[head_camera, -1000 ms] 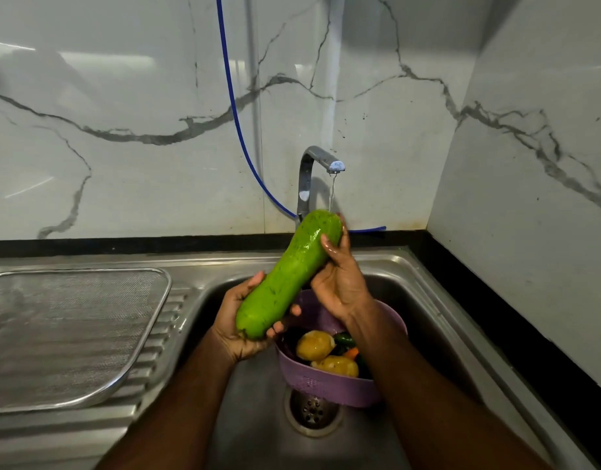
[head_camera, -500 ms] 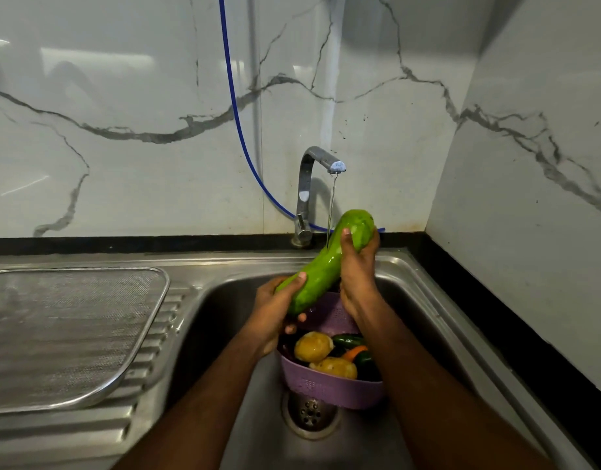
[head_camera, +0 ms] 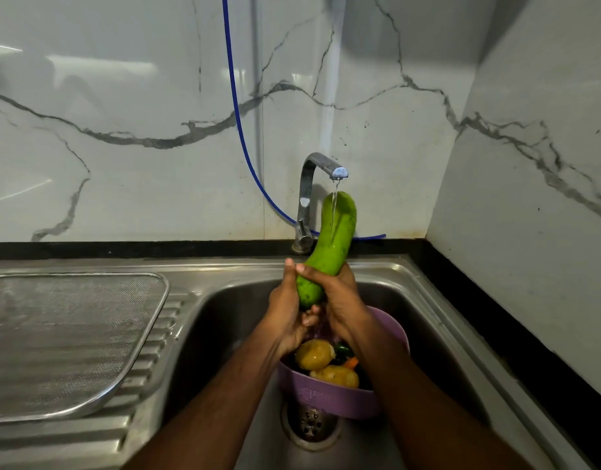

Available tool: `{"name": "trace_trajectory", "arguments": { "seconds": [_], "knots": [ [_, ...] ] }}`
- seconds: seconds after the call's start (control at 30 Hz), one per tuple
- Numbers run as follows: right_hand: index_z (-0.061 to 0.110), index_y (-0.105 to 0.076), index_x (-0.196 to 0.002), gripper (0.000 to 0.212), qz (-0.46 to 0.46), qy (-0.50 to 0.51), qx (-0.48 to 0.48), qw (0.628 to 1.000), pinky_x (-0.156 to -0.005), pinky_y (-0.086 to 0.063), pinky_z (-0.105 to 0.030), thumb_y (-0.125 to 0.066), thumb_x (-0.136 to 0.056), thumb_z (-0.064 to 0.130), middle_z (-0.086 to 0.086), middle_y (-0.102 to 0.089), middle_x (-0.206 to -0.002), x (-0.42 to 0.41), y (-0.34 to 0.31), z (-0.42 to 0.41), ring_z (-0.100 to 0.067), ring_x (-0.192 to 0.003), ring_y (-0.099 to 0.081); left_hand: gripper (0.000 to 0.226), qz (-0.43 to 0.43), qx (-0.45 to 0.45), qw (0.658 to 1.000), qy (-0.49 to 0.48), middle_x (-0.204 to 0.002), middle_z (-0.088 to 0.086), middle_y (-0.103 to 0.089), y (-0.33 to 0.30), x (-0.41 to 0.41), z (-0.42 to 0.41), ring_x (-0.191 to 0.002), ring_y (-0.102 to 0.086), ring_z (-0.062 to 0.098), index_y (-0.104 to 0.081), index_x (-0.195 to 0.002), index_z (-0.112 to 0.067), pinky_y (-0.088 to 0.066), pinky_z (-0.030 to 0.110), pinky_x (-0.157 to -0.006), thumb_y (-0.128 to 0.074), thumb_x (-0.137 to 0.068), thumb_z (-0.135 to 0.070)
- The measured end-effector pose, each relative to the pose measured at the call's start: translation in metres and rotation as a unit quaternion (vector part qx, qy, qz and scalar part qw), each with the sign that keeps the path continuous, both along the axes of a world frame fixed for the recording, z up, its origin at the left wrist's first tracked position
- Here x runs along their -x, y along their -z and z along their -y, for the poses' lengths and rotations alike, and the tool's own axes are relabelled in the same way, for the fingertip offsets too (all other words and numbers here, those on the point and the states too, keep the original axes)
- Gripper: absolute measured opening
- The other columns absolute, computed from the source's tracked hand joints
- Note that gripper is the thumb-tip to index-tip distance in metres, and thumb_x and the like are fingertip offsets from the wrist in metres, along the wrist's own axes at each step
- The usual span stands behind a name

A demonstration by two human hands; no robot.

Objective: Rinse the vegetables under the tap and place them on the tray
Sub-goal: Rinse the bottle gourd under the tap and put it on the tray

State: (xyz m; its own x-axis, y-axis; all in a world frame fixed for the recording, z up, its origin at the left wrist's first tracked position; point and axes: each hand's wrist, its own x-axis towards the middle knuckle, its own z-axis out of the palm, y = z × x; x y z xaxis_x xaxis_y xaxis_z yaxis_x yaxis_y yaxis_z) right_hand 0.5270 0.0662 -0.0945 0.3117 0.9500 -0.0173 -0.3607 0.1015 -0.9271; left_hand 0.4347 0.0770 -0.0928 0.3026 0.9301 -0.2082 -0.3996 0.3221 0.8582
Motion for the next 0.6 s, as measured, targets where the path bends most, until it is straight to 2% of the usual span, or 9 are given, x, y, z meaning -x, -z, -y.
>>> {"name": "trace_trajectory", "arguments": {
  "seconds": [0.07,0.1,0.17,0.23,0.3,0.37,0.43,0.5,0.6],
  "knots": [
    [0.018,-0.063,-0.123,0.052,0.052,0.027,0.006,0.998,-0.065,-0.061,-0.037,-0.088,-0.079,0.028,-0.012,-0.077,-0.106,0.005,0.003,-0.007,-0.027,-0.089,-0.077,0.048,-0.084,-0.079,0.992,-0.053,-0.071,0.011,-0.061,0.005,0.006,-0.007,-0.046,-0.05,0.014,-0.055,-0.109,-0.011,-0.038,0.022,-0.038,-0.046,-0.098,-0.057],
    [0.018,-0.062,-0.126,0.052,0.076,0.04,0.013,0.996,-0.076,-0.062,-0.041,-0.085,-0.082,0.033,-0.011,-0.076,-0.11,0.005,0.004,-0.01,-0.026,-0.096,-0.076,0.042,-0.134,-0.133,0.979,-0.079,-0.079,0.013,-0.062,0.011,0.009,-0.012,-0.051,-0.054,0.016,-0.051,-0.104,-0.014,-0.041,0.025,-0.042,-0.05,-0.097,-0.055],
    [0.022,-0.057,-0.128,0.043,0.089,0.047,0.036,0.994,-0.085,-0.061,-0.046,-0.073,-0.093,0.041,-0.006,-0.074,-0.116,0.002,0.002,-0.015,-0.025,-0.102,-0.073,0.034,-0.234,-0.24,0.937,-0.102,-0.087,0.01,-0.063,0.02,0.018,-0.018,-0.067,-0.059,0.018,-0.049,-0.104,-0.016,-0.047,0.031,-0.056,-0.06,-0.094,-0.047],
    [0.028,-0.054,-0.125,0.035,0.061,0.049,0.052,0.996,-0.083,-0.061,-0.045,-0.067,-0.097,0.043,-0.002,-0.072,-0.114,-0.004,-0.002,-0.017,-0.022,-0.101,-0.072,0.03,-0.281,-0.317,0.9,-0.099,-0.089,0.001,-0.061,0.025,0.023,-0.017,-0.076,-0.058,0.013,-0.049,-0.111,-0.013,-0.048,0.03,-0.067,-0.067,-0.094,-0.029],
    [0.03,-0.057,-0.123,0.034,0.045,0.063,0.054,0.996,-0.073,-0.059,-0.039,-0.068,-0.095,0.045,0.0,-0.073,-0.112,-0.009,-0.004,-0.016,-0.02,-0.1,-0.071,0.035,-0.289,-0.368,0.878,-0.096,-0.095,-0.003,-0.06,0.026,0.021,-0.015,-0.083,-0.058,0.01,-0.048,-0.117,-0.014,-0.049,0.03,-0.073,-0.071,-0.09,-0.017],
    [0.032,-0.059,-0.124,0.038,0.041,0.07,0.059,0.995,-0.065,-0.056,-0.035,-0.071,-0.092,0.049,0.001,-0.073,-0.115,-0.015,-0.004,-0.015,-0.022,-0.102,-0.071,0.043,-0.27,-0.368,0.883,-0.112,-0.103,-0.004,-0.061,0.024,0.018,-0.016,-0.091,-0.06,0.012,-0.051,-0.118,-0.018,-0.052,0.031,-0.079,-0.076,-0.084,-0.012],
    [0.03,-0.058,-0.127,0.041,0.015,0.076,0.056,0.995,-0.063,-0.057,-0.034,-0.074,-0.091,0.044,-0.002,-0.073,-0.116,-0.025,-0.005,-0.013,-0.025,-0.1,-0.072,0.048,-0.235,-0.334,0.903,-0.13,-0.106,-0.004,-0.065,0.024,0.015,-0.019,-0.096,-0.063,0.013,-0.056,-0.116,-0.021,-0.055,0.033,-0.083,-0.082,-0.077,-0.01],
    [0.025,-0.056,-0.131,0.045,-0.03,0.069,0.054,0.996,-0.067,-0.058,-0.039,-0.075,-0.091,0.037,-0.009,-0.071,-0.122,-0.035,-0.004,-0.014,-0.029,-0.104,-0.071,0.051,-0.169,-0.291,0.933,-0.125,-0.109,0.002,-0.069,0.023,0.015,-0.019,-0.1,-0.067,0.019,-0.062,-0.117,-0.019,-0.058,0.037,-0.085,-0.085,-0.073,-0.005],
    [0.017,-0.054,-0.138,0.051,-0.121,0.057,0.068,0.989,-0.075,-0.058,-0.047,-0.072,-0.092,0.031,-0.016,-0.067,-0.129,-0.045,-0.003,-0.01,-0.033,-0.111,-0.068,0.052,-0.056,-0.22,0.97,-0.091,-0.115,0.012,-0.072,0.02,0.013,-0.016,-0.104,-0.07,0.026,-0.064,-0.126,-0.017,-0.06,0.042,-0.085,-0.079,-0.078,-0.002]
  ]
}}
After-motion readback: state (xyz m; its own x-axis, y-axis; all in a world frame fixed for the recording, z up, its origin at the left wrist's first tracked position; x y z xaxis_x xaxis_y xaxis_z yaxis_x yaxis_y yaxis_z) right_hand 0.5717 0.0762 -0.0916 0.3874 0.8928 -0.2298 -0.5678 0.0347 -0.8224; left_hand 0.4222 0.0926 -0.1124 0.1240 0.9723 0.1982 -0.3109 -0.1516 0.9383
